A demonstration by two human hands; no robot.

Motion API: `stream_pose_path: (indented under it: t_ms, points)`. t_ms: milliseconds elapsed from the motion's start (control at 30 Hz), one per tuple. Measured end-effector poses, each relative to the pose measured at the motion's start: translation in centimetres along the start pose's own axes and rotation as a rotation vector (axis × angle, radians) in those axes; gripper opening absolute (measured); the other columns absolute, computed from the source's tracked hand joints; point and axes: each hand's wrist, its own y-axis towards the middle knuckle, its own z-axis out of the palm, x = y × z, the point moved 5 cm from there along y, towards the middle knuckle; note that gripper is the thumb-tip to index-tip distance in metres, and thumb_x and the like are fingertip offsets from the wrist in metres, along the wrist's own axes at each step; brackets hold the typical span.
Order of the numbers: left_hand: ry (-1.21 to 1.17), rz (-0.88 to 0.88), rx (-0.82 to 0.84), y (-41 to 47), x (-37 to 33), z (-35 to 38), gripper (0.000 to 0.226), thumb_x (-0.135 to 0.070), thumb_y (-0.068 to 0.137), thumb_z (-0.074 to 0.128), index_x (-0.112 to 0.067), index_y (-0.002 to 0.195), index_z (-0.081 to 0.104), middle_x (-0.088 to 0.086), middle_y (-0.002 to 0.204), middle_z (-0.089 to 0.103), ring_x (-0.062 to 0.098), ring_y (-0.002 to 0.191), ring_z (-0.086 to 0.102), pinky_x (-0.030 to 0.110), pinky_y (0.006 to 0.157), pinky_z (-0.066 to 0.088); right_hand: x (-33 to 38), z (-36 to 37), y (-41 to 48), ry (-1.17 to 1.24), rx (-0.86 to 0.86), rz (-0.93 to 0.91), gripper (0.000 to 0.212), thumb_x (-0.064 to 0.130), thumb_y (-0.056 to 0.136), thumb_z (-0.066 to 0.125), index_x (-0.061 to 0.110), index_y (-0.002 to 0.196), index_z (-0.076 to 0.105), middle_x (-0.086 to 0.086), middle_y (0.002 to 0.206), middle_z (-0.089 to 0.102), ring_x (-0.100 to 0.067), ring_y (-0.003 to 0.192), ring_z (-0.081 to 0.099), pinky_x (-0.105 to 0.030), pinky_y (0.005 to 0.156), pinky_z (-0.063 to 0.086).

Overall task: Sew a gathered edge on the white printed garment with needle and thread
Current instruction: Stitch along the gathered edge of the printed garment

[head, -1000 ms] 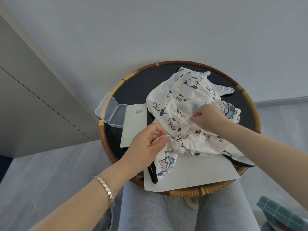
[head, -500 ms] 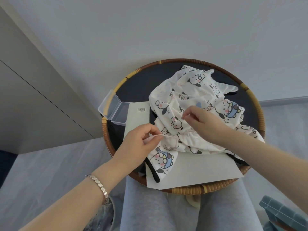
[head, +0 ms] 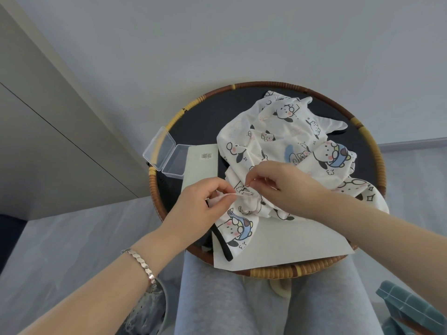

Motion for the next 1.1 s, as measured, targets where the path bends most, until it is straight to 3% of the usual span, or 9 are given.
stream_pose_path:
  t_ms: [367, 567, 700, 900, 1100]
  points:
    - [-0.025, 0.003, -0.007, 0.11, 0.08, 0.04, 0.022, -0.018, 0.085, 0.063, -0.039, 0.079, 0.058, -0.009, 0.078, 0.066, 0.012, 0.075, 0.06, 0.016, 0.068, 0.046, -0.13, 0.15, -0.08, 0.007, 0.013, 0.008, 0.014, 0.015, 0.092, 0.052, 0.016, 0.095, 0.065, 0.005, 0.083, 0.056, -0.001, 0.068, 0.046, -0.015, 0.065, 0.037]
    - [0.001, 0.011, 0.008, 0.23, -0.08, -0.13, 0.026, -0.017, 0.088, 0.059, -0.041, 0.08, 0.056, -0.012, 0.081, 0.066, 0.006, 0.08, 0.059, 0.006, 0.067, 0.042, 0.05, 0.26, -0.08, 0.005, 0.034, 0.007, 0.014, 0.017, 0.092, 0.051, 0.017, 0.095, 0.065, 0.007, 0.084, 0.056, -0.003, 0.071, 0.047, -0.023, 0.069, 0.041]
    - [-0.01, 0.013, 0.036, 0.29, -0.26, -0.21, 0.026, -0.015, 0.088, 0.059, -0.041, 0.083, 0.057, -0.017, 0.086, 0.065, -0.006, 0.086, 0.058, 0.003, 0.072, 0.04, 0.22, 0.47, -0.03, 0.044, 0.045, 0.013, 0.014, 0.017, 0.092, 0.052, 0.016, 0.094, 0.066, 0.008, 0.081, 0.055, 0.0, 0.068, 0.047, -0.014, 0.066, 0.038]
    - [-0.045, 0.006, 0.026, 0.38, -0.33, -0.32, 0.025, -0.015, 0.087, 0.06, -0.04, 0.082, 0.059, -0.02, 0.085, 0.065, -0.012, 0.084, 0.058, 0.001, 0.071, 0.041, 0.03, 0.44, -0.17, 0.21, 0.006, 0.094, 0.014, 0.014, 0.092, 0.052, 0.022, 0.085, 0.062, 0.013, 0.072, 0.053, 0.004, 0.065, 0.047, -0.008, 0.06, 0.038]
    - [-0.06, 0.007, 0.01, 0.4, -0.34, -0.27, 0.024, -0.016, 0.086, 0.062, -0.039, 0.081, 0.058, -0.019, 0.082, 0.065, -0.011, 0.081, 0.06, 0.003, 0.069, 0.043, -0.33, 0.32, -0.16, 0.156, 0.016, 0.108, 0.017, 0.017, 0.092, 0.051, 0.029, 0.082, 0.057, -0.001, 0.087, 0.061, 0.003, 0.061, 0.045, -0.012, 0.06, 0.036]
